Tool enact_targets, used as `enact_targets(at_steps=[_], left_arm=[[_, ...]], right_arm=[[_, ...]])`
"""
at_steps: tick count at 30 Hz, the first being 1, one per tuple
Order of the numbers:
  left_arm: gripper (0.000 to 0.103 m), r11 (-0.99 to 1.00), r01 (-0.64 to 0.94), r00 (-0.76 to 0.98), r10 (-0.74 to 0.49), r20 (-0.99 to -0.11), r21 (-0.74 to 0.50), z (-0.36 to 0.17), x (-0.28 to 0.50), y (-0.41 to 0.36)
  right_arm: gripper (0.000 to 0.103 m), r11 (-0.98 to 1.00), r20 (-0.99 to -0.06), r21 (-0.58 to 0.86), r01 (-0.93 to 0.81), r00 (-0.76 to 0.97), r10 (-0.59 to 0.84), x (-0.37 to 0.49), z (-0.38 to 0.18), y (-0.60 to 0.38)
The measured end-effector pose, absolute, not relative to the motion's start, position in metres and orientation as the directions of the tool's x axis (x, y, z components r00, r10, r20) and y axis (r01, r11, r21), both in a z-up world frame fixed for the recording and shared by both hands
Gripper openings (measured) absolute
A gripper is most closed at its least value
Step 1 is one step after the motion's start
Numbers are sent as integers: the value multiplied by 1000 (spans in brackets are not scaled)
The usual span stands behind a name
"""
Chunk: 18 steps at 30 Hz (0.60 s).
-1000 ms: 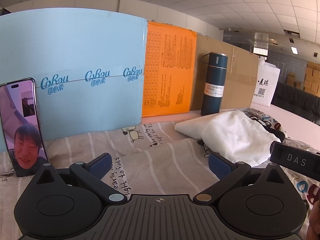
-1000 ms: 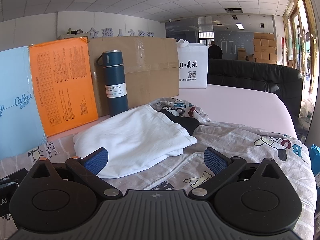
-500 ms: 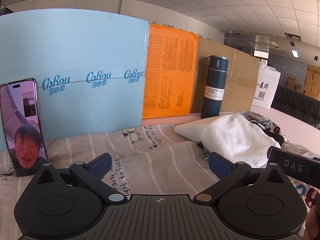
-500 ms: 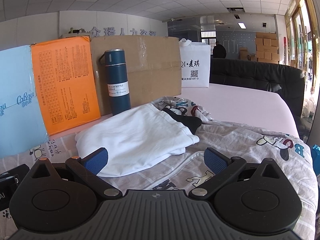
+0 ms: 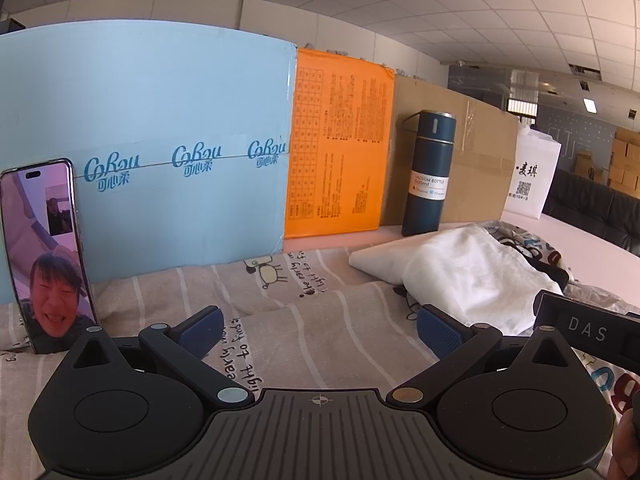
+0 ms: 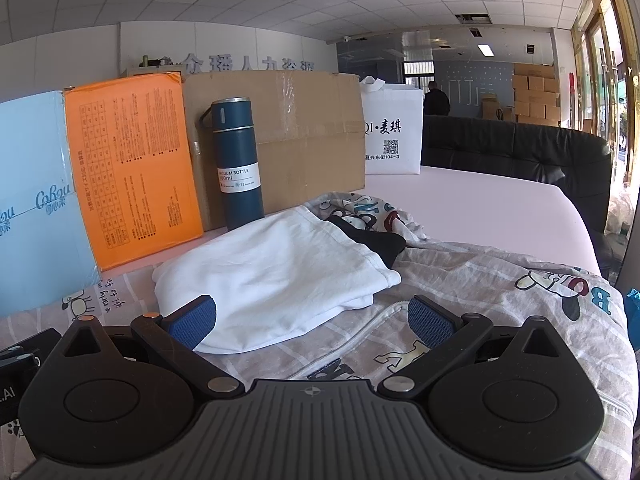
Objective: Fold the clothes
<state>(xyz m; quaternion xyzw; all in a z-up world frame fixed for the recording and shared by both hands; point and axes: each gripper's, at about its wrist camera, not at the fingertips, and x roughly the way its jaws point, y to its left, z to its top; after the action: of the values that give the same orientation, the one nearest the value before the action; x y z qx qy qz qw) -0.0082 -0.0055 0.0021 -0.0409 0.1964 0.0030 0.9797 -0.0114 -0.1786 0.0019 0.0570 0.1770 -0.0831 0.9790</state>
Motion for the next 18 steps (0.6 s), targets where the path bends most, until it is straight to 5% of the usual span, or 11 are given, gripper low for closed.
enact_targets(at_steps=[12, 18], left_arm=[[103, 995, -53, 927, 16, -375, -87, 11, -12, -3], [103, 998, -58, 953, 44, -299, -35, 32, -40, -16]], right_arm=[[103, 971, -356, 139, 195, 925, -134, -12, 4, -188], [103, 953, -325, 248, 174, 942, -87, -28, 15, -200]])
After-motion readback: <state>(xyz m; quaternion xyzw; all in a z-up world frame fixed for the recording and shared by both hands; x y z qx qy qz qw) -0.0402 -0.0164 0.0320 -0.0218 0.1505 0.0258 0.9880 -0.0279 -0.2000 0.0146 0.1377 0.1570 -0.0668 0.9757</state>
